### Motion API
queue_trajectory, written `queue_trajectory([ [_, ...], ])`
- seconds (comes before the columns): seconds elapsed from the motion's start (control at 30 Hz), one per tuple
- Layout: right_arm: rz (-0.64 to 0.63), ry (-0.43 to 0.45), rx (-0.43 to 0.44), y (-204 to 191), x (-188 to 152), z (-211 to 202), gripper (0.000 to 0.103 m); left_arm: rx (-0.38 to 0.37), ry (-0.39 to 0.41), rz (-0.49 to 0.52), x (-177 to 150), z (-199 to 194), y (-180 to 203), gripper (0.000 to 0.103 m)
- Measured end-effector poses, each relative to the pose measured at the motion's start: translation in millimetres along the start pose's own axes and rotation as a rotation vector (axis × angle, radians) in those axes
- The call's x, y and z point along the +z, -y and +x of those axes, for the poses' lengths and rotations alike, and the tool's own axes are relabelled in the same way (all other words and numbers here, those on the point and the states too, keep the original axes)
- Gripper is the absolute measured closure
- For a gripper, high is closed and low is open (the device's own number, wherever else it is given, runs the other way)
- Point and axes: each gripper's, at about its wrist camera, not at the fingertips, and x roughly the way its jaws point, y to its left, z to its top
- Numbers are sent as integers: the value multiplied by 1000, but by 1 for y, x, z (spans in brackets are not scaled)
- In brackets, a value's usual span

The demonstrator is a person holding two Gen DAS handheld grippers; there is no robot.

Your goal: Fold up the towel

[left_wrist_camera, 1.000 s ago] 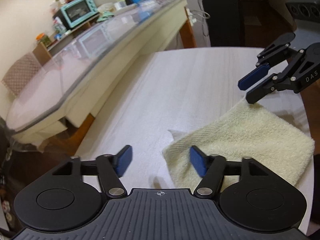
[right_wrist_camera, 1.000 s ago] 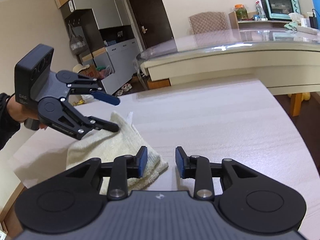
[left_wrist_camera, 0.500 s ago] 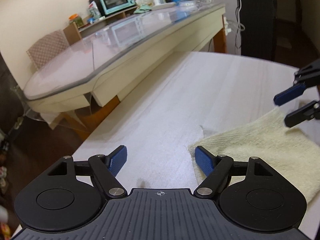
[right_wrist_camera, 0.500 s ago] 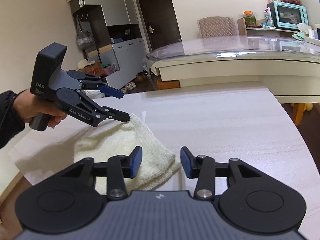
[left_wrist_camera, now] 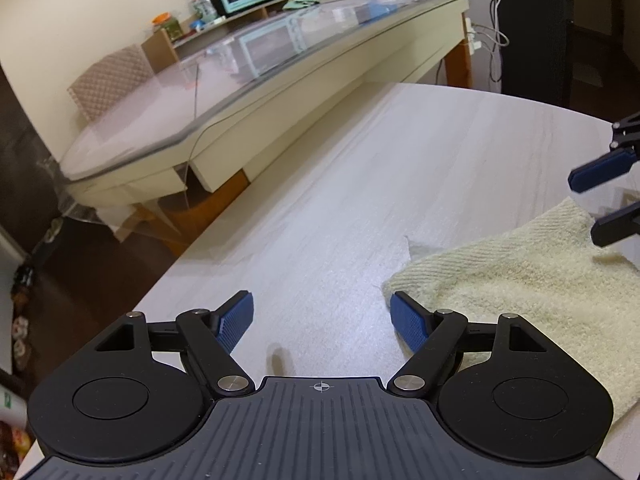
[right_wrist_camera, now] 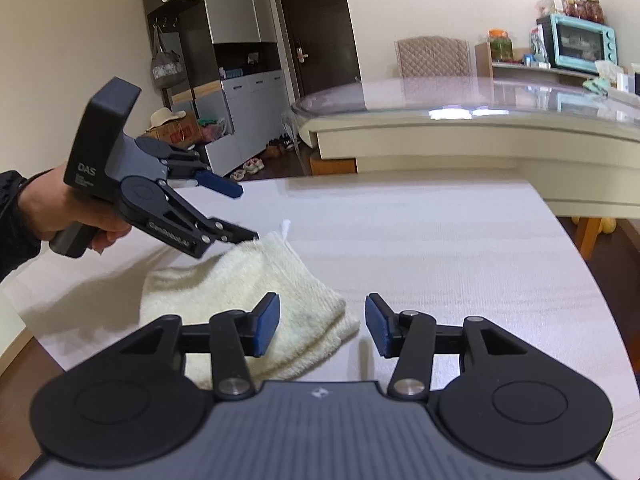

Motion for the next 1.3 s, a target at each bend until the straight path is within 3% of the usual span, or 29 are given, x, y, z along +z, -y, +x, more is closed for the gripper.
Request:
queue_trajectory([
  [0.2, -58, -35, -113, 5, 2, 15, 48, 12, -7, 4, -1, -2, 4, 20],
  [0.3, -81, -39, -133, 8, 1, 20, 39, 17, -8, -9, -2, -3, 3, 18],
  [0.4, -83, -23, -130, 8, 4, 17, 41, 26, -2, -24, -4, -7, 2, 16],
  [0.6, -75, 20, -53, -6, 5, -15, 41, 58, 53, -67, -17, -42, 1, 13],
  [0.87, -44, -8, 95, -33, -10, -38, 40, 55, 97, -57, -46, -82, 33, 11],
  [1.0, 130, -38, 186, -31, -16, -38, 41, 36, 100, -59, -50, -80, 38, 11],
  [1.17, 302, -47, 224, -23, -29, -40, 45, -35, 114, -19, -40, -78, 38, 11],
  [1.3, 413, -49, 293, -22, -43, -39, 45, -190, 131, 58, -24, -75, 39, 11],
])
